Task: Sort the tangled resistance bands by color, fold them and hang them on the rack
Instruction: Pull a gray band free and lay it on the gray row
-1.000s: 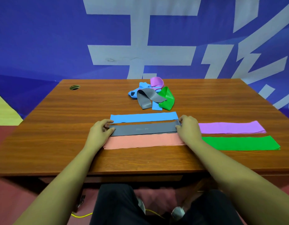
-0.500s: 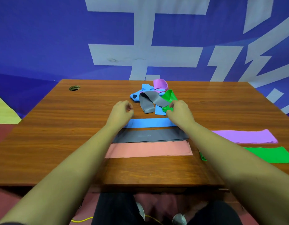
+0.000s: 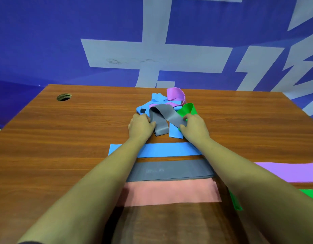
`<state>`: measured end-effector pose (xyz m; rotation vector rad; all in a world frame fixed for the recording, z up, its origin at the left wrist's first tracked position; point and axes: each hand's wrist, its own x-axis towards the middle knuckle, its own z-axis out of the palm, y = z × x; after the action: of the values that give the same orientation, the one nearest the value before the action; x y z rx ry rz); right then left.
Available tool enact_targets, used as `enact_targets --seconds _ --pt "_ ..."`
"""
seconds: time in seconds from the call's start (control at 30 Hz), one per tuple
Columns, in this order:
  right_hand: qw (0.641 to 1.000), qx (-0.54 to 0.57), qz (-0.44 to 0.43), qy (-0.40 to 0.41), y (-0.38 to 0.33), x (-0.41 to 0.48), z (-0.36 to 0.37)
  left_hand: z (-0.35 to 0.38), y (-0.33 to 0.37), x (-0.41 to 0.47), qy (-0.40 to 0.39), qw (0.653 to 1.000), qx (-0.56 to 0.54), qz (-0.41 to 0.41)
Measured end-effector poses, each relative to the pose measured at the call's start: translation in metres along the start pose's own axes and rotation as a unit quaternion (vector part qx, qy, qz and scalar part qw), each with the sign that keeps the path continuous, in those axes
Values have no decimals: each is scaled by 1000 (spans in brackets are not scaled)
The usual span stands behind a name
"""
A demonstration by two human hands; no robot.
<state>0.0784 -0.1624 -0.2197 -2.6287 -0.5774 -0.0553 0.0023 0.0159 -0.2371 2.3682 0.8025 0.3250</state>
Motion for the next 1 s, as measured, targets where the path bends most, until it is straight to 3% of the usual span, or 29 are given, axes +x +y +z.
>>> enact_targets --seconds 0.23,0.33,0.63,0.83,1.0 --pt "985 127 117 -20 2 14 -3 -4 -2 -6 30 994 -100 36" --pt "977 175 121 7 -6 12 -14 -22 7 -17 38 983 -163 74" --pt "913 397 -19 97 -60 -17 -112 -74 20 -48 40 953 -273 127" --pt "902 414 -95 83 -99 -58 -180 -110 33 -80 29 941 -316 120" --pt "899 407 -145 73 -125 -95 -217 -151 68 -113 5 907 -366 206"
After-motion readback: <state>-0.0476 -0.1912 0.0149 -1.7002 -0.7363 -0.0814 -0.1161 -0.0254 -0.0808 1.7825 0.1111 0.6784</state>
